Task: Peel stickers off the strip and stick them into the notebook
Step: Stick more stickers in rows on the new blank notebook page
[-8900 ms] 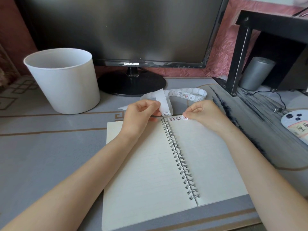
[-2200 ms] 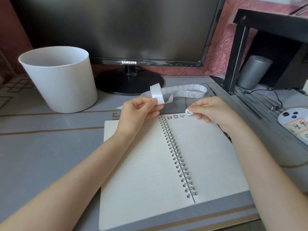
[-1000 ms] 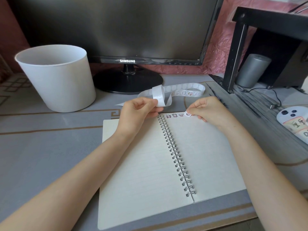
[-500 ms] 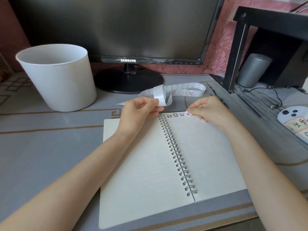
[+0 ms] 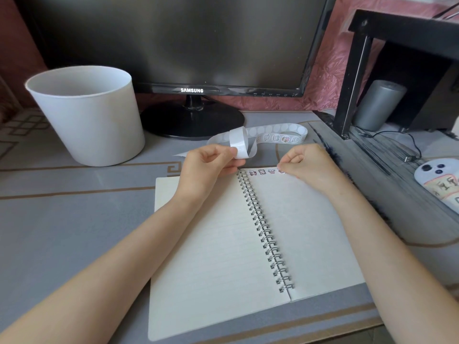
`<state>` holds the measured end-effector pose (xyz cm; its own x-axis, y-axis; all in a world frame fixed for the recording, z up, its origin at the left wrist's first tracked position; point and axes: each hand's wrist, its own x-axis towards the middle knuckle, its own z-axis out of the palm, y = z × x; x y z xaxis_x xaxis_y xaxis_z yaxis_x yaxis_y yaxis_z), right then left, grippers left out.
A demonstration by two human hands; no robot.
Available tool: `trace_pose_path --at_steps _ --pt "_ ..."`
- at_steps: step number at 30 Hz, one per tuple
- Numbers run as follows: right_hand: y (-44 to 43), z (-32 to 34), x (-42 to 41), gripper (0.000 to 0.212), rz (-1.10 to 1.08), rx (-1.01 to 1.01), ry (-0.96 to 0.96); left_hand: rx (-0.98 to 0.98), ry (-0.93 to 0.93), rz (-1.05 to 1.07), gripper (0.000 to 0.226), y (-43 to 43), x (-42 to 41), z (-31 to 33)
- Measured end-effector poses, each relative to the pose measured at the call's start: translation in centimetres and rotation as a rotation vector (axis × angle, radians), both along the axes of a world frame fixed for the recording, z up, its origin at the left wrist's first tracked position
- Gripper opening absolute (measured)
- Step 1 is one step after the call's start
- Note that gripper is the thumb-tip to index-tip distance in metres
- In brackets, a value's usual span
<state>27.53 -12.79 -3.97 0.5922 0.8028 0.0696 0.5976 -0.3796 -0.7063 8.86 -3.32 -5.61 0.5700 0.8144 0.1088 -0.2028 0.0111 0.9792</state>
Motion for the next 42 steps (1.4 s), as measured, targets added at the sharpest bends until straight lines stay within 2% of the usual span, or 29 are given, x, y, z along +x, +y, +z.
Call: trace_pose_path --at_steps 7,12,16,22,28,33,38,42 --pt "-0.3 -0.2 0.2 0.004 -0.002 0.003 -0.044 -0.002 0.006 0.007 0.013 0.0 0.0 0.0" --pt "-0.3 -0.4 0.6 0.013 -0.018 -0.006 -0.035 -0.003 0.006 0.003 0.013 0.0 0.0 0.0" --pt "-0.2 -0.4 0.8 0.03 -0.045 -0.004 -0.004 -0.002 0.003 0.002 0.014 0.0 0.0 0.0" --pt "-0.1 -0.5 1.1 0.007 -0.031 -0.017 0.01 0.0 0.007 0.001 0.017 0.0 0.0 -0.1" --pt "0.0 -0.7 1.0 0.014 -0.047 0.008 0.016 -0.004 0.002 -0.004 0.015 0.0 0.0 0.0" --pt "0.0 -0.8 1.2 0.003 -0.06 -0.001 -0.013 -0.004 -0.001 -0.005 0.013 0.0 0.0 0.0" --pt "-0.5 -0.2 0.9 0.019 -0.033 0.002 0.076 -0.005 -0.001 -0.01 0.013 0.0 0.0 0.0" --pt "-0.6 0.1 1.2 0.017 0.003 -0.031 0.127 -0.003 0.006 -0.007 0.015 0.0 0.0 0.0"
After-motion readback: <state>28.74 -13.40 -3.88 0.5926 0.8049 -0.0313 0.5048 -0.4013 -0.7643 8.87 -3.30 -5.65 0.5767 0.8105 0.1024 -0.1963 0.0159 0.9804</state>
